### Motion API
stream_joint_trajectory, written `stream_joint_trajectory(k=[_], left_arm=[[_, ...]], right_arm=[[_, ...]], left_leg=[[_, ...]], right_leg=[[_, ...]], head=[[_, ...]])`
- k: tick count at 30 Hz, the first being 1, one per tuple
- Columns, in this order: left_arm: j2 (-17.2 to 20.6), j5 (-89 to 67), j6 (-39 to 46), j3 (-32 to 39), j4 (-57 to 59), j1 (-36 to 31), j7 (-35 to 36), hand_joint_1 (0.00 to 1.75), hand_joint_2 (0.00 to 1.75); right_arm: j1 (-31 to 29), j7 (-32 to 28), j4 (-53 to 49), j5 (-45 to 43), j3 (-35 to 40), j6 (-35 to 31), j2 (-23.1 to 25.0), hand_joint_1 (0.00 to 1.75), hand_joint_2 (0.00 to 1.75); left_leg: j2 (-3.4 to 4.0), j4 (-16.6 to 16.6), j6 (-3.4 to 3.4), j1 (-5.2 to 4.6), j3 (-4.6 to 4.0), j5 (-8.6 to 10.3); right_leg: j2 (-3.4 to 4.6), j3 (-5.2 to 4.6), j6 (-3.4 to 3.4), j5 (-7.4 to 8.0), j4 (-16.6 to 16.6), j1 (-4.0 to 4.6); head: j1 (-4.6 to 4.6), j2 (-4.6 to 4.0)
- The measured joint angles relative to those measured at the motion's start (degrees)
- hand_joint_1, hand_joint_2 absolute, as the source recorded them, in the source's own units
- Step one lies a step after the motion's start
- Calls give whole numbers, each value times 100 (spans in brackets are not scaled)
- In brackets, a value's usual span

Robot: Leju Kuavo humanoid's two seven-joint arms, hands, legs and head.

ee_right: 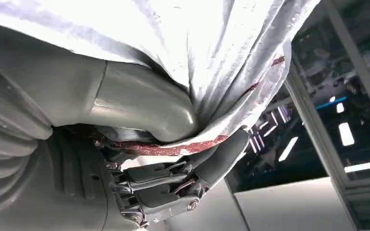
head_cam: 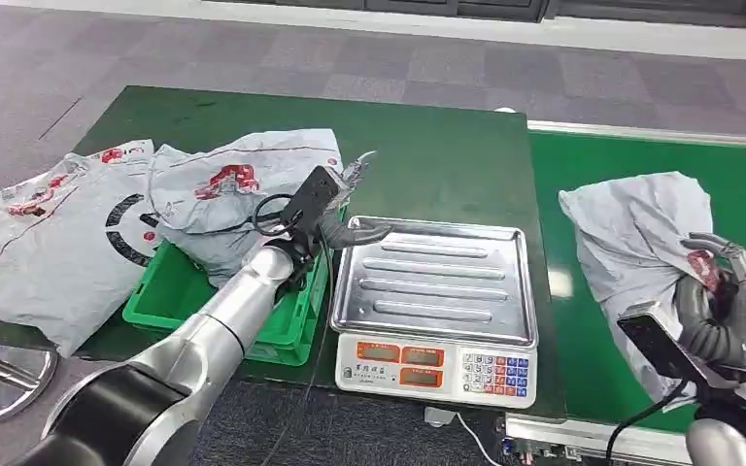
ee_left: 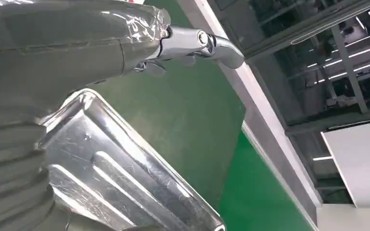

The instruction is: Moved the parcel from conveyor to table for the left to box.

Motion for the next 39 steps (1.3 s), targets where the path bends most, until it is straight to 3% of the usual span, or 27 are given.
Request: stream_joint_trajectory(k=[5,10,15,20,26,32,39], left_arm=[[-90,20,-55,-9,57,-101,53,0,175],[-254,50,-37,-39,144,-285,138,0,175],[-455,103,-22,-90,260,-457,324,0,175],[-546,271,-96,-92,431,-571,575,0,175],[-592,339,-86,-92,553,-587,608,0,175],[-586,455,195,-92,577,-586,584,0,175],[-470,562,223,-92,581,-542,406,0,175]], right_arm=[[-244,-87,-4,-173,-24,-70,0,175,175],[-876,88,154,-61,81,258,2,175,175],[-1768,190,1278,63,707,538,81,175,175],[-2254,103,2328,-13,1303,525,328,175,175],[-2392,150,2824,63,1814,524,612,175,175],[-2371,326,3038,140,2381,1116,1084,175,175],[-2412,-177,3432,-4,3021,1703,1436,175,175]], left_leg=[[2,0,-2,1,1,3],[2,-1,-2,1,-1,3],[4,0,2,2,0,9],[-6,-1,0,6,0,12],[-17,-3,-2,7,-5,11],[-8,-5,-4,8,-4,10],[-15,-7,-9,10,-6,15]], right_leg=[[1,-2,-2,2,0,2],[2,-1,-1,4,1,1],[4,2,5,10,1,1],[-7,4,4,10,2,7],[-17,2,-1,4,3,8],[-11,-4,-2,4,3,9],[-16,-1,-5,2,5,10]], head=[[0,0],[0,0],[0,0],[0,0],[0,0],[0,0],[0,0]])
